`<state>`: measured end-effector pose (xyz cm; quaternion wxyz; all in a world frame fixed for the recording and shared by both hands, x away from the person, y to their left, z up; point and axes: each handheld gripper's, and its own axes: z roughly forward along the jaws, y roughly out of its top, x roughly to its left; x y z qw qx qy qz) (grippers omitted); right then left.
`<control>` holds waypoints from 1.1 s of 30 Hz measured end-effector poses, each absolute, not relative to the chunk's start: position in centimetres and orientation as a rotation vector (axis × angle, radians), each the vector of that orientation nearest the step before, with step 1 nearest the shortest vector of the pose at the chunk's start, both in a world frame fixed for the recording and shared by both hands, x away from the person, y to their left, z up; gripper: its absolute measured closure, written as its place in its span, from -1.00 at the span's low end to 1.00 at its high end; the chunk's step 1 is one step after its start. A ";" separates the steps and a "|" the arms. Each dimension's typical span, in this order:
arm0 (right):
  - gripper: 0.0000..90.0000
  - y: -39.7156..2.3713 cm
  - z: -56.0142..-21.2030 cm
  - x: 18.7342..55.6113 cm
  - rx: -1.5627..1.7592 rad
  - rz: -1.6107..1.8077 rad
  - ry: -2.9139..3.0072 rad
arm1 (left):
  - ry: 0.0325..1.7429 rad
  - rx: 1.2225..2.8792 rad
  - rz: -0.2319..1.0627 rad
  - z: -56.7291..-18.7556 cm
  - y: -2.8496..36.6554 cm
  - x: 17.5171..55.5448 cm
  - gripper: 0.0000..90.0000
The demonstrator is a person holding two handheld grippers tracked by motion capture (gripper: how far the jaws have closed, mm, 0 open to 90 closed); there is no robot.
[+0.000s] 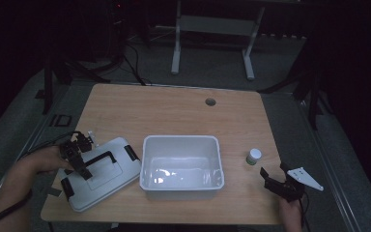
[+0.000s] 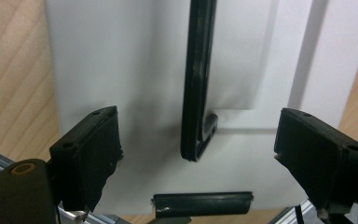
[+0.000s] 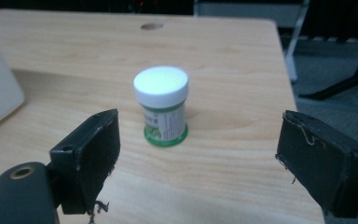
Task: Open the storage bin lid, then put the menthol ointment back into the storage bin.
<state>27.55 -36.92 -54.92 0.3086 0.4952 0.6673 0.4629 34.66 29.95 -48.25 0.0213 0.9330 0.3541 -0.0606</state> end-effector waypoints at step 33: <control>-0.72 -35.8 -51.0 30.8 1.375 0.278 2.713 | 1.076 2.929 -0.224 -47.6 30.6 33.3 -0.69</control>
